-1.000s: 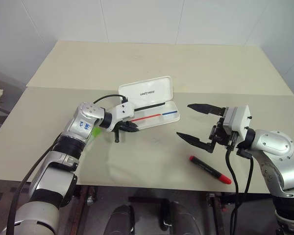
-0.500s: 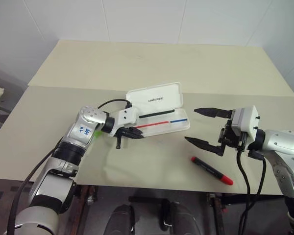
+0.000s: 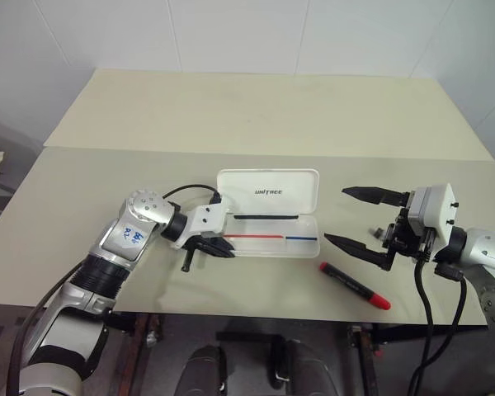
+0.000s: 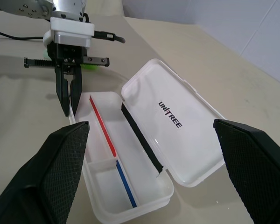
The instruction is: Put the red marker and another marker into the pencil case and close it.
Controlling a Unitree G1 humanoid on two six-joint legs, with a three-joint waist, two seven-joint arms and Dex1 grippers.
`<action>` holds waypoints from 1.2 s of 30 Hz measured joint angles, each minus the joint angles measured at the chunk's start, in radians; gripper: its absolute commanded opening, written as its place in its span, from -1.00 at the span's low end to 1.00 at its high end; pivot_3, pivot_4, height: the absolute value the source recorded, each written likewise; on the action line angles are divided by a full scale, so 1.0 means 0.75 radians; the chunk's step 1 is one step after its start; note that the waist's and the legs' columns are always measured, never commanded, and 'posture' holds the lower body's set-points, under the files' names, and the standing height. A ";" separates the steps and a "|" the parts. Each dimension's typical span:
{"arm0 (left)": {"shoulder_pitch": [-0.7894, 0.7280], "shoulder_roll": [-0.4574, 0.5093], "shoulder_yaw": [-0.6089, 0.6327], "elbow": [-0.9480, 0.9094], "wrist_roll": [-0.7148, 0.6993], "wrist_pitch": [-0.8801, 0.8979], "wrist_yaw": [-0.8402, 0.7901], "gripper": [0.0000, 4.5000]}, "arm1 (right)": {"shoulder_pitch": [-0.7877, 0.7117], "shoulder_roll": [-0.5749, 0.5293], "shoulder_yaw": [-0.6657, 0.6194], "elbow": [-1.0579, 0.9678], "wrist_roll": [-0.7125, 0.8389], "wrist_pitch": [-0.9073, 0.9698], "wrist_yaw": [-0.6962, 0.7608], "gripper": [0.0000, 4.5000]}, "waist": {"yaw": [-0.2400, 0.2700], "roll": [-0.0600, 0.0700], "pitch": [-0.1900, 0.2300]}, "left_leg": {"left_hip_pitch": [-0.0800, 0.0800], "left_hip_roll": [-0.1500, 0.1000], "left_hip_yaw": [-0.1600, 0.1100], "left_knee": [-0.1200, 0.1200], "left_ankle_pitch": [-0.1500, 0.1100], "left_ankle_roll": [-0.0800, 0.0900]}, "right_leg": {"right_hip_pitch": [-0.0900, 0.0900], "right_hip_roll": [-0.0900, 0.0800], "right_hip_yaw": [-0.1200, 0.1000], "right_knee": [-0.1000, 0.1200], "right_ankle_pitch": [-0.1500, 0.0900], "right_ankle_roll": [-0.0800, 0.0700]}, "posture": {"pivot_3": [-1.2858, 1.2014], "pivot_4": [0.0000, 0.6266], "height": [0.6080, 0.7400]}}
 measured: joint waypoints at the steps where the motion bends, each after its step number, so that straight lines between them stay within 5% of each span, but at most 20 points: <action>1: -0.002 -0.003 -0.004 0.000 0.003 0.013 0.004 -0.98 | 0.000 0.002 0.000 -0.002 0.000 0.000 -0.006 1.00 | 0.000 0.000 0.000 | 0.000 0.000 0.000 0.000 0.000 0.000 | 0.000 0.000 0.000 0.000 0.000 0.000 | 0.03 -0.52 1.00; 2: -0.007 -0.007 -0.007 0.000 0.005 0.031 0.008 -0.98 | 0.000 0.005 0.000 -0.003 0.000 0.000 -0.011 1.00 | 0.000 0.000 0.000 | 0.000 0.000 0.000 0.000 0.000 0.000 | 0.000 0.000 0.000 0.000 0.000 0.000 | 0.03 -0.52 1.00; 15: -0.028 -0.069 -0.033 0.000 -0.008 0.134 0.053 0.99 | 0.000 0.023 0.009 -0.008 -0.002 0.000 -0.043 1.00 | 0.002 0.000 0.000 | 0.000 0.000 0.001 0.002 0.000 0.001 | 0.000 0.001 0.003 0.000 0.000 0.000 | 0.03 -0.52 1.00; 36: 0.025 -0.018 0.088 -0.156 -0.287 0.269 -0.038 0.99 | -0.026 0.046 0.054 0.009 -0.009 -0.011 -0.049 1.00 | -0.003 0.000 0.000 | 0.000 0.000 0.002 0.002 -0.002 0.001 | -0.001 0.001 0.004 0.001 0.000 0.002 | 0.03 -0.52 1.00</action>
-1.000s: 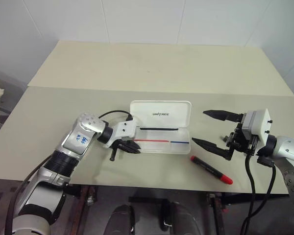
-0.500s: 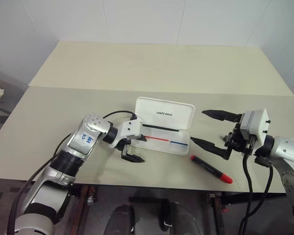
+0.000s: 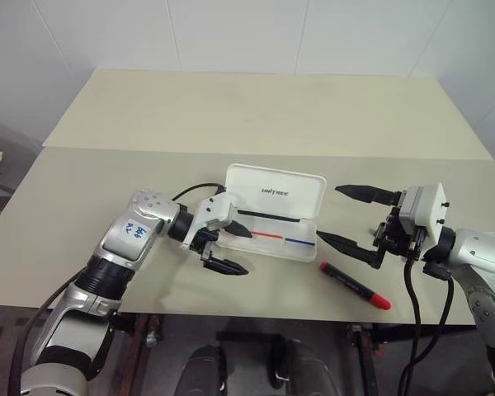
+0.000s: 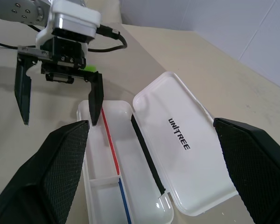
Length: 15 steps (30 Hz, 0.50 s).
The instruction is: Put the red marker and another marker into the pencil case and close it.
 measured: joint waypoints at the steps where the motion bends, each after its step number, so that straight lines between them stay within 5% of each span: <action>1: 0.007 0.009 0.025 -0.003 -0.025 -0.001 -0.012 0.99 | 0.005 0.000 -0.001 0.000 0.000 0.004 -0.008 1.00 | 0.000 0.000 0.000 | 0.000 0.000 0.000 0.000 0.000 0.000 | 0.000 0.000 0.000 0.000 0.000 0.000 | 0.03 -0.52 1.00; 15: 0.081 0.114 0.383 0.057 -0.288 -0.100 -0.083 0.99 | 0.608 0.088 -0.197 -0.185 0.033 0.150 -0.170 1.00 | 0.002 0.000 0.000 | 0.001 0.002 0.001 -0.001 -0.002 -0.001 | 0.001 0.001 0.000 -0.002 -0.001 0.000 | 0.03 -0.52 1.00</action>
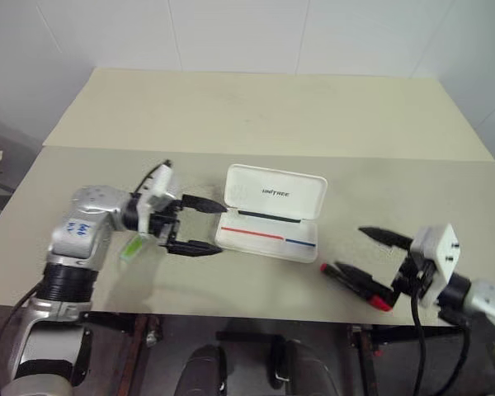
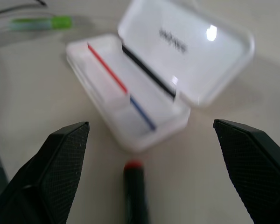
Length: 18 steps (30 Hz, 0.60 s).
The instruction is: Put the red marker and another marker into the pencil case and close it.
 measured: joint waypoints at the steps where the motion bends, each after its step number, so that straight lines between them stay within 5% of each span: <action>1: 0.000 0.002 0.012 0.001 -0.007 0.000 0.001 0.99 | 0.030 0.006 -0.001 0.000 -0.005 -0.010 0.000 1.00 | -0.001 0.000 0.000 | 0.000 0.000 0.001 0.000 0.000 0.000 | 0.000 0.000 0.000 -0.002 0.000 0.000 | 0.03 -0.52 1.00; 9: 0.043 0.062 0.061 0.107 -0.016 -0.073 -0.023 0.99 | 0.153 0.034 -0.001 0.070 -0.053 -0.108 0.046 1.00 | -0.002 0.000 0.000 | 0.002 0.004 0.006 0.000 0.000 -0.001 | 0.001 0.000 0.003 -0.005 0.000 -0.001 | 0.03 -0.52 1.00; 18: 0.050 0.110 0.093 0.204 -0.017 -0.125 -0.071 0.99 | 0.035 0.036 0.086 0.400 -0.150 -0.254 0.166 1.00 | -0.003 0.000 0.000 | 0.001 0.005 0.007 -0.001 -0.002 -0.001 | -0.001 0.002 0.003 -0.005 -0.001 -0.002 | 0.03 -0.52 1.00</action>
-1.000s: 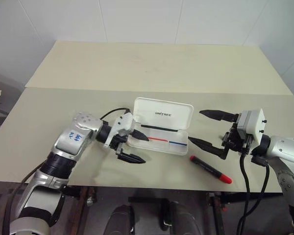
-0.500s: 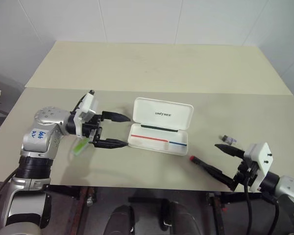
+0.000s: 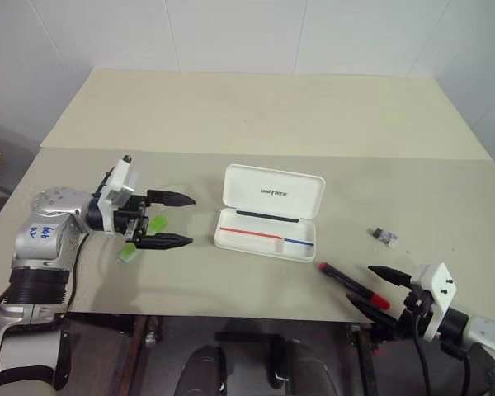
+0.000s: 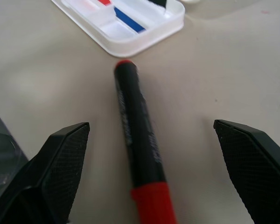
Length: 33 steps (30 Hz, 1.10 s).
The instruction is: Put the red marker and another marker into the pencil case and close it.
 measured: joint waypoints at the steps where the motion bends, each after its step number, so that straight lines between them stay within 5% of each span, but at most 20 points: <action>1: 0.000 0.000 0.007 0.010 0.000 -0.014 -0.005 0.99 | -0.012 0.000 0.015 0.034 -0.009 -0.018 0.017 1.00 | 0.000 0.000 0.000 | 0.000 0.000 0.000 0.000 0.000 0.000 | 0.000 0.000 0.000 0.000 0.000 0.000 | 0.03 -0.52 1.00; 3: -0.004 0.000 0.019 0.021 0.000 -0.043 -0.006 0.99 | -0.032 -0.001 0.032 0.085 -0.028 -0.049 0.046 1.00 | 0.001 0.000 0.000 | 0.000 0.000 0.000 0.000 0.000 0.000 | 0.000 0.000 0.000 0.000 0.000 0.000 | 0.03 -0.52 1.00; 14: -0.012 0.000 0.037 0.053 -0.013 -0.121 -0.007 1.00 | -0.082 0.018 0.070 0.228 -0.066 -0.223 0.106 -0.71 | 0.000 -0.001 -0.001 | 0.003 0.006 0.002 0.000 -0.003 -0.005 | 0.000 0.003 0.000 0.004 -0.001 -0.002 | 0.03 -0.52 1.00; 27: -0.015 -0.019 0.037 0.108 -0.013 -0.198 -0.006 1.00 | -0.111 -0.064 0.080 0.183 -0.053 -0.264 0.169 -0.73 | -0.001 -0.003 -0.002 | 0.005 0.012 0.008 0.002 -0.005 -0.008 | -0.003 0.017 0.004 0.005 -0.001 -0.003 | 0.03 -0.52 1.00; 33: -0.026 -0.035 0.040 0.112 -0.012 -0.238 0.004 1.00 | -0.392 -0.157 0.075 0.077 0.026 -0.148 0.207 -0.73 | -0.004 -0.003 -0.002 | 0.005 0.014 0.015 0.004 -0.004 -0.008 | -0.007 0.018 0.007 0.006 0.001 -0.006 | 0.03 -0.52 1.00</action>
